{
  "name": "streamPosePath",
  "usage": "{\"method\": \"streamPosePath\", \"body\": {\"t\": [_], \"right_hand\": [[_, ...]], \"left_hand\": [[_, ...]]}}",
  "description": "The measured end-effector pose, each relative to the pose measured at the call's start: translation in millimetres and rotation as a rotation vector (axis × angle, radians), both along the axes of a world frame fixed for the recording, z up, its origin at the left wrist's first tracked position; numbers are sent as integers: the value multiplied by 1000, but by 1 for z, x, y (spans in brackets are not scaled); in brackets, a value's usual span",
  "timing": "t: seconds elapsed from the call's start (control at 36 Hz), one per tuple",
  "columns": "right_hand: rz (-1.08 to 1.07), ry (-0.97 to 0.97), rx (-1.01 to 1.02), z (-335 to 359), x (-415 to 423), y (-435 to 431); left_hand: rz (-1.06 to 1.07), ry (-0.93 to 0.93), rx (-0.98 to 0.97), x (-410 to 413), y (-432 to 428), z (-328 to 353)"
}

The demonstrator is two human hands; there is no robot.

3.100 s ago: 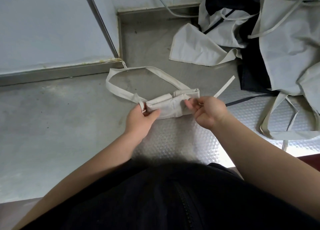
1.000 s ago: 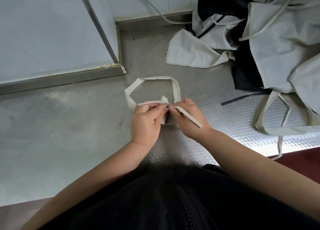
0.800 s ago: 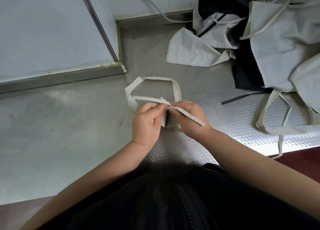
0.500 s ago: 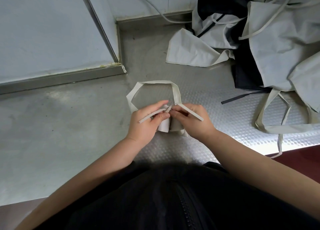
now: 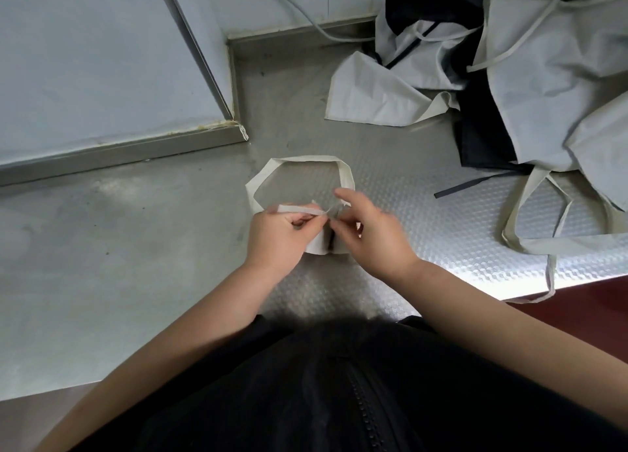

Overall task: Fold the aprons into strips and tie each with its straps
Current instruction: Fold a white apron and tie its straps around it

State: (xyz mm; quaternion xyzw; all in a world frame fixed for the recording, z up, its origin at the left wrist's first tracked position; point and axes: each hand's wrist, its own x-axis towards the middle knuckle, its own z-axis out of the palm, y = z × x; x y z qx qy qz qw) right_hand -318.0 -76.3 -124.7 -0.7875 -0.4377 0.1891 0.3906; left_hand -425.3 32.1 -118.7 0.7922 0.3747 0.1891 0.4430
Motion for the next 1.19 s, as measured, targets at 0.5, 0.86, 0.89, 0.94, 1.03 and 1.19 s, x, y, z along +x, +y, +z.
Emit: {"method": "streamPosePath", "body": {"t": [0.5, 0.86, 0.89, 0.94, 1.03, 1.19], "right_hand": [[199, -123, -120, 12, 9, 11], [168, 244, -110, 11, 16, 10], [156, 208, -88, 10, 16, 10], [133, 109, -33, 7, 16, 10], [65, 18, 25, 1, 15, 11], [-65, 56, 54, 3, 14, 13]], "left_hand": [[-28, -101, -371, 1, 4, 5], [1, 40, -551, 13, 13, 10], [2, 39, -554, 13, 12, 10], [7, 31, -562, 14, 11, 10], [23, -6, -571, 13, 9, 11], [105, -50, -623, 15, 5, 10]]}}
